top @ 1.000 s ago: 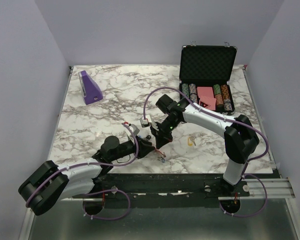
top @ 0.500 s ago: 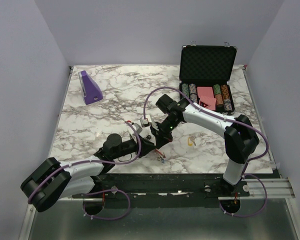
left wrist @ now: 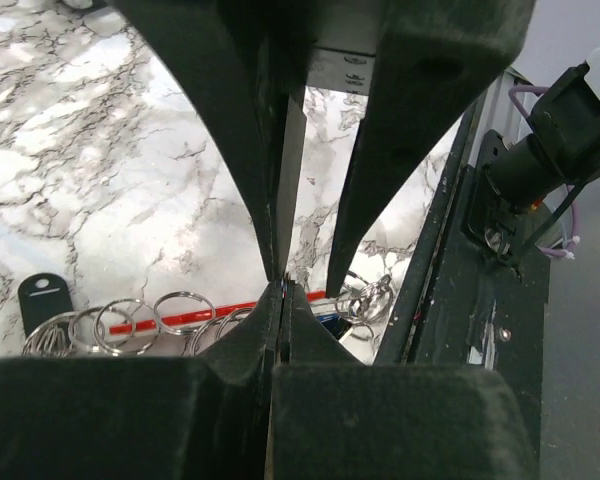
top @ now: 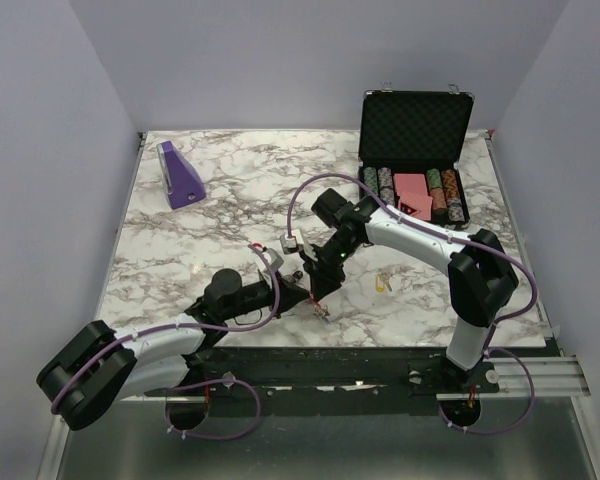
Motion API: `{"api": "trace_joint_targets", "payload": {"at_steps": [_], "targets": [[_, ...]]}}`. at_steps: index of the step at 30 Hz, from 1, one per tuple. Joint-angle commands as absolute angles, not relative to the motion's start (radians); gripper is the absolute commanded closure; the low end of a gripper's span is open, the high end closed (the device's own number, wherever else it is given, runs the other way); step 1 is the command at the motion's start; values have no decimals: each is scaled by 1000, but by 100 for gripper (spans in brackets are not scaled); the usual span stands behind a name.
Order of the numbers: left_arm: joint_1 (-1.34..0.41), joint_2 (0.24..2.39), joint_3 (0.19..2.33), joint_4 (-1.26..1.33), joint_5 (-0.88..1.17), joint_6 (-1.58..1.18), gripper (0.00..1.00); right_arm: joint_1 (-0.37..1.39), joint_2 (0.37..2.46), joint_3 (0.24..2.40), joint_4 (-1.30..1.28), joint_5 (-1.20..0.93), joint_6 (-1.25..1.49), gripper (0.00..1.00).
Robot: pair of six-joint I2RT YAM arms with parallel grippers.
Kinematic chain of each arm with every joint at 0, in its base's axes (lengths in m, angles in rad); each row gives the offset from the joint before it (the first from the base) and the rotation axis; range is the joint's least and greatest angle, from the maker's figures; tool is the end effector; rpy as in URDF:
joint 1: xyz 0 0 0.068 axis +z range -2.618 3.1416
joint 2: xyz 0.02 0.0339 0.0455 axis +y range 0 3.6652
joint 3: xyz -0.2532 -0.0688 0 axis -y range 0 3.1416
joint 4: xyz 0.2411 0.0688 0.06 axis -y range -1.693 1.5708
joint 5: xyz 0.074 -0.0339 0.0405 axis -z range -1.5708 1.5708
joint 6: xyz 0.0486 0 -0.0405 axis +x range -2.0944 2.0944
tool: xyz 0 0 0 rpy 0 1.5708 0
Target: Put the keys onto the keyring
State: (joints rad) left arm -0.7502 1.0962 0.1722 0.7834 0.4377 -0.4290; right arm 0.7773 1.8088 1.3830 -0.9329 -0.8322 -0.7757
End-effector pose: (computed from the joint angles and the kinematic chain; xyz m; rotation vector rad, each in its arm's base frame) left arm 0.1427 -0.1612 0.1659 0.6415 1.7498 -1.2219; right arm 0.2218 0.2686 0.2103 -1.9784 1.8331 1.1908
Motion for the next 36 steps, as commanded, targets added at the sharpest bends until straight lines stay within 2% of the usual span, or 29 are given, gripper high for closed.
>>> {"api": "trace_joint_targets", "payload": {"at_steps": [1,8,20,36], "targets": [[-750,1014,104,867,382,-436,100,785,1827,1394,-916,-910,-759,63],[-752,971,26,989,367,-452,100,785,1842,1381,-878,-1003,-736,63],[-753,1091,-44,1253,373,-512,100,773,1852,1351,-834,-1112,-742,66],[-756,993,-77,1111,347,-503,100,695,1822,1408,-951,-1068,-807,59]]}}
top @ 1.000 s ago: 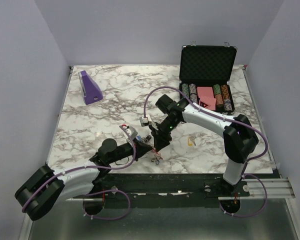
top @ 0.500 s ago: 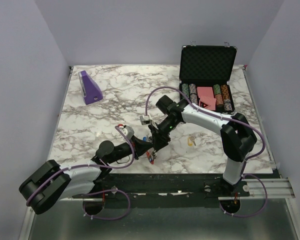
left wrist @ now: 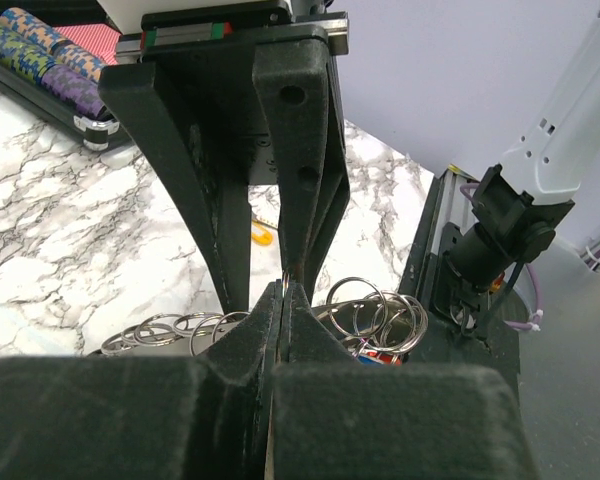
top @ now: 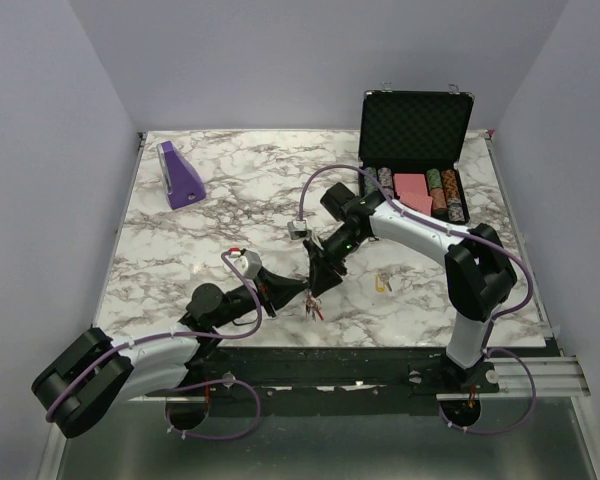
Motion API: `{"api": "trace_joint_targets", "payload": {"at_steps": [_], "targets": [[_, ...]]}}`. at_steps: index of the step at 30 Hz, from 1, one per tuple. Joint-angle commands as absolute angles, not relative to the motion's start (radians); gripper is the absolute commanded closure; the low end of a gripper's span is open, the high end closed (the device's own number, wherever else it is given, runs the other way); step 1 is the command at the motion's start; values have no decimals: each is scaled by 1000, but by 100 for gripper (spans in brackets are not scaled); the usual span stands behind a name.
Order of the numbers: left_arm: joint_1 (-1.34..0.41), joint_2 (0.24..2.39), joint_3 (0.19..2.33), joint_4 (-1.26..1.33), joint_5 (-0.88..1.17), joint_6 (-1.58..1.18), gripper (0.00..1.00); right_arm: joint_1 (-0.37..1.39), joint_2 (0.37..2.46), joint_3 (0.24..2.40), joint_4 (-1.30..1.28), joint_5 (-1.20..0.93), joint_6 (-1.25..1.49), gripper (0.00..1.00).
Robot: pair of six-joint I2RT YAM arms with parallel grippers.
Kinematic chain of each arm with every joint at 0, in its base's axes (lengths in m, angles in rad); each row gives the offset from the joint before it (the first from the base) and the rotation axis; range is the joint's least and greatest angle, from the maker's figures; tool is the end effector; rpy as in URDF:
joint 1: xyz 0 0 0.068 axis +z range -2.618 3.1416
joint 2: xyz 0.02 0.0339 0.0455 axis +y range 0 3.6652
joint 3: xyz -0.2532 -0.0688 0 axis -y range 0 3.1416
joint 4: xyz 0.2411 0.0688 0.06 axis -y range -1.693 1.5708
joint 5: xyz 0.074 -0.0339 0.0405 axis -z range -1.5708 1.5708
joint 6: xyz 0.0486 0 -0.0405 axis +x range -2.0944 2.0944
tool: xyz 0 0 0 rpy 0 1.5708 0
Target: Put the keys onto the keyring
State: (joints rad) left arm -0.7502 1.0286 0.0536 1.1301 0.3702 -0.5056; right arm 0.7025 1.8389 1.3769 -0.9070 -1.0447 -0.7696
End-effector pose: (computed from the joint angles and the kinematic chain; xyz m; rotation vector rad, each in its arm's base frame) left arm 0.1286 -0.1439 0.1829 0.5166 1.4710 -1.2763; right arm 0.2395 0.2578 0.2075 -1.8172 1.7852 1.4546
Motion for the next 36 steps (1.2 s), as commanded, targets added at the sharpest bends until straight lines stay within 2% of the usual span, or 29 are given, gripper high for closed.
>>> {"api": "trace_joint_targets", "payload": {"at_steps": [1,11,18,22,25,31,36], "targets": [[-755,986,-80,1105,344,-505,100,690,1821,1407,-954,-1069,-808,59],[-756,1005,-51,1029,325,-500,100,653,1821,1417,-956,-1123,-798,60],[-758,1089,-26,994,242,-509,100,652,1832,1391,-865,-1115,-721,60],[-764,1218,-31,1107,238,-500,100,652,1830,1359,-815,-1143,-729,61],[-769,1333,-28,1230,250,-512,100,652,1836,1322,-848,-1186,-861,61],[-775,1586,-71,1592,247,-551,100,643,1835,1247,-831,-1152,-985,63],[-807,1554,-64,1583,221,-516,100,641,1799,1177,-744,-1132,-1043,60]]}}
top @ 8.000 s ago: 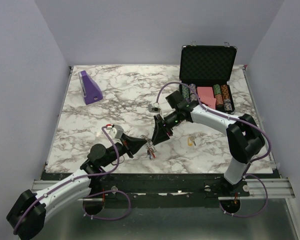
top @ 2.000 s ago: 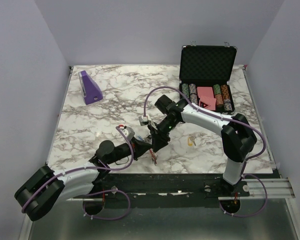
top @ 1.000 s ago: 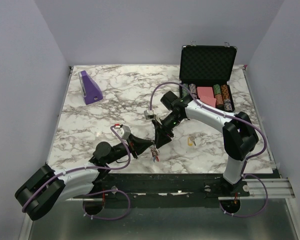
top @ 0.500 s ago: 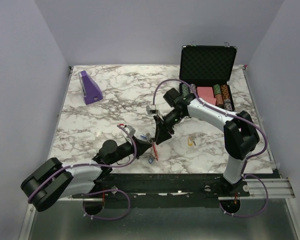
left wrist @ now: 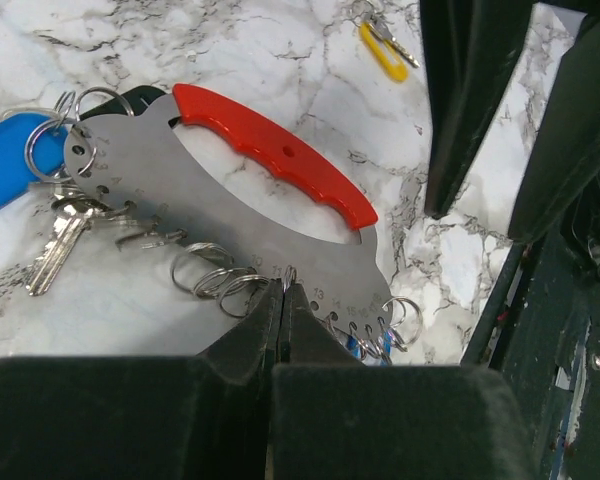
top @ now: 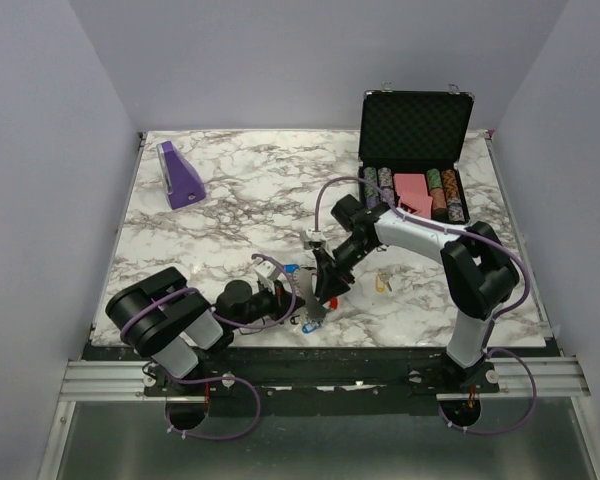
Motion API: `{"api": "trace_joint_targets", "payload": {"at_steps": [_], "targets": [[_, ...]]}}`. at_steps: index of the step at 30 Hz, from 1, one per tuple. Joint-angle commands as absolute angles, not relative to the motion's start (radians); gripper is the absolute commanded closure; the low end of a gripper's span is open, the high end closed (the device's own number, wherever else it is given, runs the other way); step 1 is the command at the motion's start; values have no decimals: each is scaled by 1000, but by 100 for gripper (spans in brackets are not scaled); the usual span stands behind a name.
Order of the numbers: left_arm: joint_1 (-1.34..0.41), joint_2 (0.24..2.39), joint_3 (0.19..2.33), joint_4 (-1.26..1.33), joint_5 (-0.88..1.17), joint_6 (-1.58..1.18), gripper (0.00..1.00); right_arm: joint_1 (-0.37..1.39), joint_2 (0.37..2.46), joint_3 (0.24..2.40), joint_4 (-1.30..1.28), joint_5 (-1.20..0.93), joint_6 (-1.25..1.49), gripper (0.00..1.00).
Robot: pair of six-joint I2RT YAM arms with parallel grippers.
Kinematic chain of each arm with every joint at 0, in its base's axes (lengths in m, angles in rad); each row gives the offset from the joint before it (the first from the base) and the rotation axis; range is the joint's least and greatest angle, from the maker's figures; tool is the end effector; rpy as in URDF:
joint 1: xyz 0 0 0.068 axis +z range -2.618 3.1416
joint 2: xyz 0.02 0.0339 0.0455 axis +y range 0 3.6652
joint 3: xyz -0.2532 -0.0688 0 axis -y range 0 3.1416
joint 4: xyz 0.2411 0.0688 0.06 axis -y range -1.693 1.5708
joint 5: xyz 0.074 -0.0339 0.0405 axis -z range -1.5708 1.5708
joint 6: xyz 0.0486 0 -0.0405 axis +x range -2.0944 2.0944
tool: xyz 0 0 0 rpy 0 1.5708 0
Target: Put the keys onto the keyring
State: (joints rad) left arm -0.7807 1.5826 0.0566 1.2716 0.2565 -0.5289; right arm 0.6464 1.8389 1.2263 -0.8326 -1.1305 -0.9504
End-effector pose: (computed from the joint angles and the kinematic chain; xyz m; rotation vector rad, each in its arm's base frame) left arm 0.1411 -0.1571 0.0981 0.4416 1.9268 -1.1274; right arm 0.2375 0.2343 0.1741 -1.8186 1.6358 1.5091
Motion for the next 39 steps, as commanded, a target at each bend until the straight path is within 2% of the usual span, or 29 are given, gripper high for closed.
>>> {"api": "trace_joint_targets", "payload": {"at_steps": [1,6,14,20,27,39], "targets": [[-808,1536,-66,1583,215,-506,100,641,1789,1160,-709,-1120,-1036,60],[-814,1477,-54,1511,215,-476,100,641,1749,1091,-546,-1069,-1003,56],[-836,1465,-60,1535,216,-453,100,640,1752,1095,-414,-1026,-871,58],[-839,1459,-75,1574,215,-443,100,630,1761,1095,-428,-1057,-865,62],[-839,1457,-80,1586,204,-442,100,629,1804,1143,-610,-1124,-1021,69],[-841,1453,-69,1585,216,-445,100,632,1827,1140,-569,-1123,-963,68]]}}
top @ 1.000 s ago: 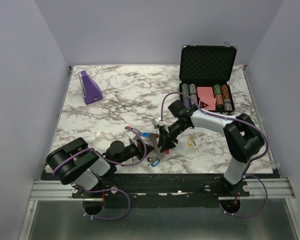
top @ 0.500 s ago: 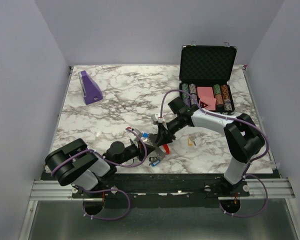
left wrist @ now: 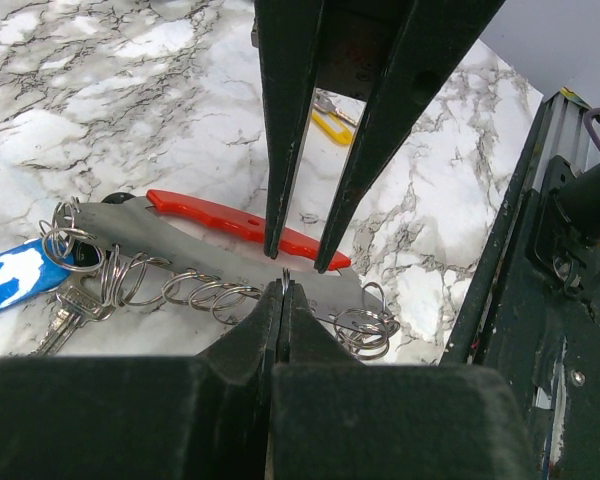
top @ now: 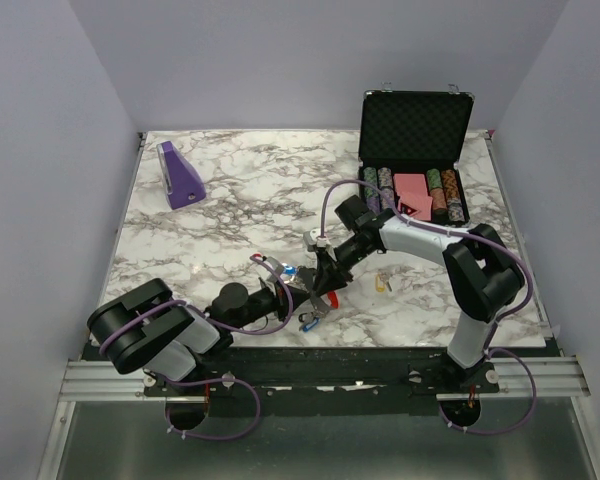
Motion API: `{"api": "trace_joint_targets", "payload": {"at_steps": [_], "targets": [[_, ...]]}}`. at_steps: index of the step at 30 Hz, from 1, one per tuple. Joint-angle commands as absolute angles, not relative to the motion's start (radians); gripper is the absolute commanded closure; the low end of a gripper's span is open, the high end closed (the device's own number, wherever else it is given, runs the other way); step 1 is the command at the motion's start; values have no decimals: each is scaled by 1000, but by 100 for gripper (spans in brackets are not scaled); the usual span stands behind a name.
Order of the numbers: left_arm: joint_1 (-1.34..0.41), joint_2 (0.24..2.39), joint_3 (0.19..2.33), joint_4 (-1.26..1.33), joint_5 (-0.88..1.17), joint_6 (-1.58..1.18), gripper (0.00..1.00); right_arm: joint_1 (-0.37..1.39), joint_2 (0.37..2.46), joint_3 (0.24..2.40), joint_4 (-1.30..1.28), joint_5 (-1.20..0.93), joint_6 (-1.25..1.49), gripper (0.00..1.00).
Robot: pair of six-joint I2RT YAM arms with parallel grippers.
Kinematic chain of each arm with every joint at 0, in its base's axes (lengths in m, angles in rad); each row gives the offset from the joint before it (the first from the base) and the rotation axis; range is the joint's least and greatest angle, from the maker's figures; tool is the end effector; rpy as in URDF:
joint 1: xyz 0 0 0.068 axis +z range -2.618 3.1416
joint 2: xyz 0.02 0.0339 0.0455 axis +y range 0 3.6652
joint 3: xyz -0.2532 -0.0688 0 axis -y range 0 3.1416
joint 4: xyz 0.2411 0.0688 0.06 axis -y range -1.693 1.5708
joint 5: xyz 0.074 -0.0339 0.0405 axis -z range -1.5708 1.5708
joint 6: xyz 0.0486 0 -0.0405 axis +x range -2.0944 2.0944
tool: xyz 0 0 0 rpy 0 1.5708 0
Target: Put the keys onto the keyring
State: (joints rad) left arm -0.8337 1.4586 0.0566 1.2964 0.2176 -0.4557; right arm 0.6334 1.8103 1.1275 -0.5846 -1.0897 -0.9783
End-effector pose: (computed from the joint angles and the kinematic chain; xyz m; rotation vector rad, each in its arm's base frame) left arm 0.1348 -0.1641 0.1247 0.5121 1.7355 -1.1308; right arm 0.2435 0.2323 0.1618 -1.8414 1.4666 1.3380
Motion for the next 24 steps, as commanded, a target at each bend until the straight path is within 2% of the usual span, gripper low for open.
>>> {"api": "trace_joint_targets", "payload": {"at_steps": [1,17,20,24], "targets": [[-841,1454,-68,1585,219,-446,100,632,1827,1138,-563,-1126,-956,68],[-847,1444,-66,1585,215,-448,100,660,1845,1135,-541,-1129,-931,69],[-847,1445,-67,1585,215,-448,100,663,1847,1135,-543,-1135,-928,75],[-848,1443,-67,1586,213,-448,100,664,1855,1143,-555,-1135,-930,89]]}}
